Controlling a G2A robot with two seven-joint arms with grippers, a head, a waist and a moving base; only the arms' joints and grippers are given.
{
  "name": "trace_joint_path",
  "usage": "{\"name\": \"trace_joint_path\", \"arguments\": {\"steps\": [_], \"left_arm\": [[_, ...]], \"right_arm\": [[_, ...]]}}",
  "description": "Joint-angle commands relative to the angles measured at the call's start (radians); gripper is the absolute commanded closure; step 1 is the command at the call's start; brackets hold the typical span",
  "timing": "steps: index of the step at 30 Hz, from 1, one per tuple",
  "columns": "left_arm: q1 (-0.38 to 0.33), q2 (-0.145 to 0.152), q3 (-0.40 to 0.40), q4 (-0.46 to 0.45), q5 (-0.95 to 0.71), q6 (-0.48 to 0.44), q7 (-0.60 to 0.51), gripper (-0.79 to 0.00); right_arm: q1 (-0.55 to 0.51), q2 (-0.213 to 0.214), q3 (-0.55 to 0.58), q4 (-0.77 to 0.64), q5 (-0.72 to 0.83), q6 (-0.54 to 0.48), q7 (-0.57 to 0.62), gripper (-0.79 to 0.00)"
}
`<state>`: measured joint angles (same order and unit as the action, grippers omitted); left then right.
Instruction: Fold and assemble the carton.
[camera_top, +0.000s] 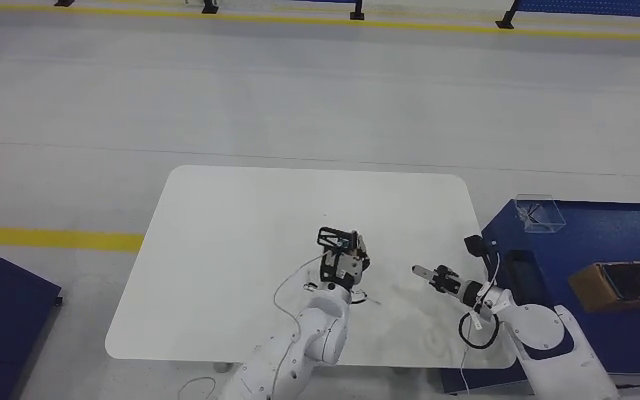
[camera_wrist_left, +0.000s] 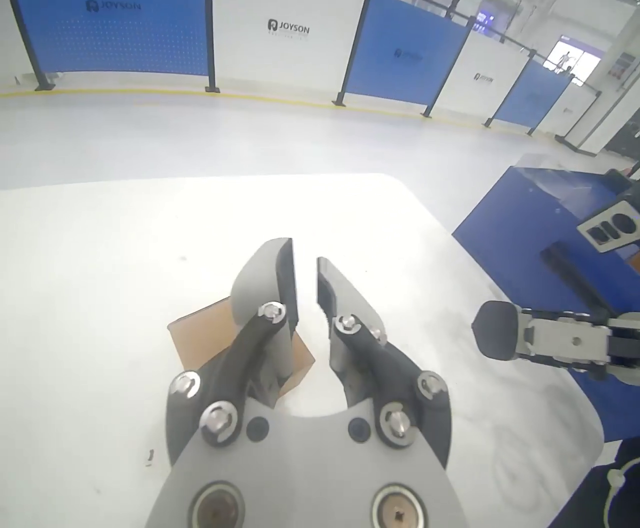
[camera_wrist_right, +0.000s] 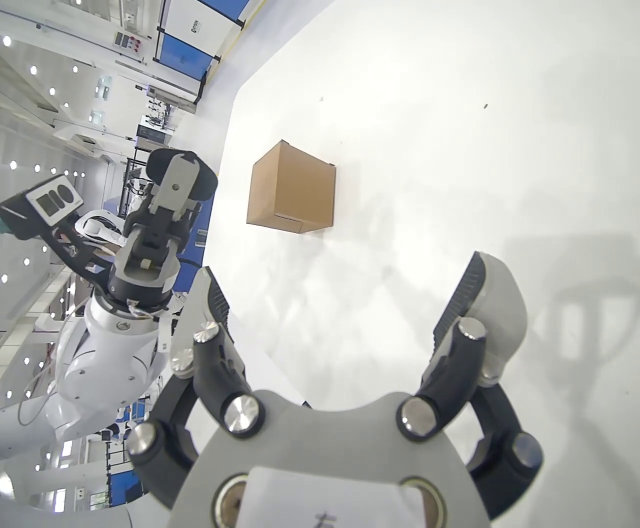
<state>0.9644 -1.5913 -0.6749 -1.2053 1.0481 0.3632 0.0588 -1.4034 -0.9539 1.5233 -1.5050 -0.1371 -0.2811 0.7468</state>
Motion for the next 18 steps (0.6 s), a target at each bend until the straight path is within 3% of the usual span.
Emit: {"name": "trace_joint_path", "arguments": {"steps": [1,6,14,18], "left_arm": [[-0.014,-0.009,0.009,0.029,0.011,0.018,-0.010,0.000],[-0.043,-0.036,0.020,0.105,-0.005,0.058,-0.092,0.000],[-0.017,-0.054,-0.013,0.096,-0.030,0.044,0.020,0.000],[-0.026,-0.061,-0.018,0.140,-0.018,0.058,-0.037,0.000]], "right_arm": [[0.000,0.001,0.000,0.002,-0.004,-0.002,0.004,-0.785],[0.000,0.001,0.001,0.002,-0.010,-0.005,0.007,-0.785],[0.000,0.001,0.001,0.002,-0.010,-0.005,0.007,-0.785],[0.000,0.001,0.001,0.002,-0.010,-0.005,0.007,-0.785]]}}
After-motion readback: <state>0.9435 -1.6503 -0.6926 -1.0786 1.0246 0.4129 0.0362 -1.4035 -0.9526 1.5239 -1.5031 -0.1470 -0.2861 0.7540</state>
